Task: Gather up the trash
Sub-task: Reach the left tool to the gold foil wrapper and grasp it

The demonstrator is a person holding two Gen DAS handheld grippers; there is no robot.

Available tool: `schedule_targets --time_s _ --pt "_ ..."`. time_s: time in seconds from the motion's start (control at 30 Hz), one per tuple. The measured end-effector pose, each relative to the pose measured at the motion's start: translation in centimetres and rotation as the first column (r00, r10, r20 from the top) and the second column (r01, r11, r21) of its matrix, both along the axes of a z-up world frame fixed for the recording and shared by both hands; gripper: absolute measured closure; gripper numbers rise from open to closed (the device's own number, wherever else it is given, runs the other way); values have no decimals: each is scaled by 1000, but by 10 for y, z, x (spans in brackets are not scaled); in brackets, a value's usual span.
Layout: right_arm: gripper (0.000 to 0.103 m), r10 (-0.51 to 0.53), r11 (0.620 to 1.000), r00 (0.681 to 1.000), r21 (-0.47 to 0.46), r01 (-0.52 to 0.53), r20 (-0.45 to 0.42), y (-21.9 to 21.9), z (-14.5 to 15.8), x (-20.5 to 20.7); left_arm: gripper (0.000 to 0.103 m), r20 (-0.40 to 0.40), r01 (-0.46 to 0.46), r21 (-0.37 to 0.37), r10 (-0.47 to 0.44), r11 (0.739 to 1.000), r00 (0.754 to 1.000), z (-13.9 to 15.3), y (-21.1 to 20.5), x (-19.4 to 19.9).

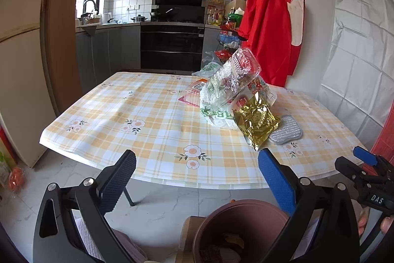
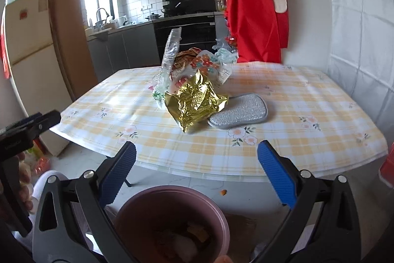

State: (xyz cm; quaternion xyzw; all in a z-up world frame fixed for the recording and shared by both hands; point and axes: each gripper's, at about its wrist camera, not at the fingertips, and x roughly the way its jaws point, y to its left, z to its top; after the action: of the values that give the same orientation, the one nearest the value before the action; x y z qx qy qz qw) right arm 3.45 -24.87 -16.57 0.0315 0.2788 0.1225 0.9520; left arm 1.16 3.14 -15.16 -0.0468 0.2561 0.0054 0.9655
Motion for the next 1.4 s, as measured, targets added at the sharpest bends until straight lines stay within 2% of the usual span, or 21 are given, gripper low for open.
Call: schedule_targets --time_s 0.1,0.23,0.3,0.4,0.57,0.87,0.93,1.0,1.17,1.27,1.4 --pt "6 -19 1000 999 5 20 -29 -7 -5 6 6 -4 21 -13 -21 1000 1000 -3 0 2" --pt "6 -86 994 994 -66 82 -63 -13 -15 16 6 4 28 -49 -28 998 1000 -6 1 6" --pt "6 -105 993 992 -54 101 -72 -19 -19 20 6 -2 27 -75 -28 997 1000 -8 4 10" --pt "6 -113 994 987 -16 112 -111 -29 -26 26 6 -27 32 -120 -35 992 999 -12 6 17" --pt "6 -108 994 983 20 112 -150 -38 -36 35 6 -43 49 -134 -55 990 998 -17 2 24" --pt "6 -102 995 982 -18 100 -161 -47 -48 52 6 -82 118 -186 -135 975 987 -23 -17 57" --pt "6 -115 993 979 -52 108 -169 -48 -50 58 6 -85 136 -185 -154 973 984 -24 -24 66" --pt "6 -136 988 975 -90 122 -174 -49 -52 62 6 -102 135 -150 -151 979 983 -27 -32 76" --pt "6 -137 990 977 -65 128 -165 -64 -54 75 6 -121 173 -117 -187 978 975 -34 -43 105" --pt "6 -125 992 977 -52 117 -174 -71 -56 87 6 -135 193 -151 -213 970 968 -40 -46 128" --pt "6 -117 993 971 -40 111 -207 -77 -64 108 20 -180 211 -167 -240 963 954 -54 -59 165"
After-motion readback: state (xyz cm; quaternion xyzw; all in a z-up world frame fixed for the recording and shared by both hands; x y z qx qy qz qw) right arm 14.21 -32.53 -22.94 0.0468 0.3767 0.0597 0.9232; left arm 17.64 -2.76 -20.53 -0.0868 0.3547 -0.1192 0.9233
